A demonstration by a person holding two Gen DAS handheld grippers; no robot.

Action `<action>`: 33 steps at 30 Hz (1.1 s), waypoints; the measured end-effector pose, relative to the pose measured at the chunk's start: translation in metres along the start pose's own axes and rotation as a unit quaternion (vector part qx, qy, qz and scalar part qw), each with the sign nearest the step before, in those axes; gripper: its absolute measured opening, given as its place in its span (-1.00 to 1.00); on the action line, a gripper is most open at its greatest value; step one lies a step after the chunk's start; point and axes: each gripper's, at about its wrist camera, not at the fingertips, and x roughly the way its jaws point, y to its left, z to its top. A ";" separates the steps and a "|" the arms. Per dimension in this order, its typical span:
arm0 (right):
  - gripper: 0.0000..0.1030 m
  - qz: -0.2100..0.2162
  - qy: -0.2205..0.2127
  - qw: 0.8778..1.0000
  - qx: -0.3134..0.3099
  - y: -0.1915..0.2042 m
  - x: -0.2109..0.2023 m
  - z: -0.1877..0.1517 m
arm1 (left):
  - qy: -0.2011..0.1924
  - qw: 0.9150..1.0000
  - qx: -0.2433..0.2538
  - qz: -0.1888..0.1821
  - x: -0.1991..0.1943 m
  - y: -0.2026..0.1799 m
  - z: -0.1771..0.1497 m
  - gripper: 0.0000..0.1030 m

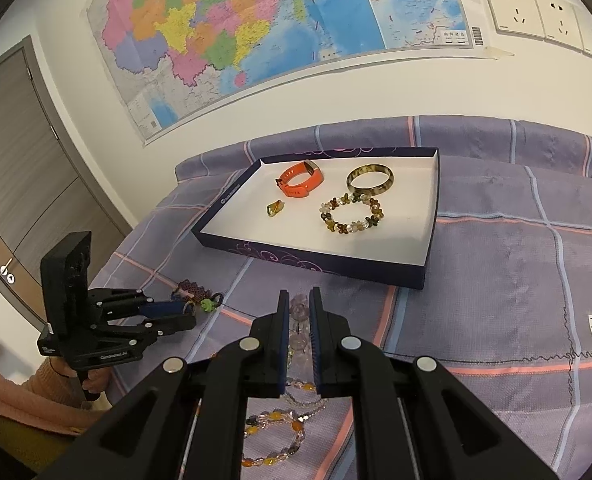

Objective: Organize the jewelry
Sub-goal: 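Grasp the small green earring with the left tool while the right tool holds the bracelet, then carry the green earring and clear bracelet over the white tray with both tools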

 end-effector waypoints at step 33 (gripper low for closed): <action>-0.84 0.010 -0.029 0.999 -0.030 0.015 -0.003 0.033 | -0.058 0.998 -0.009 -0.001 -0.029 0.008 0.042 -0.94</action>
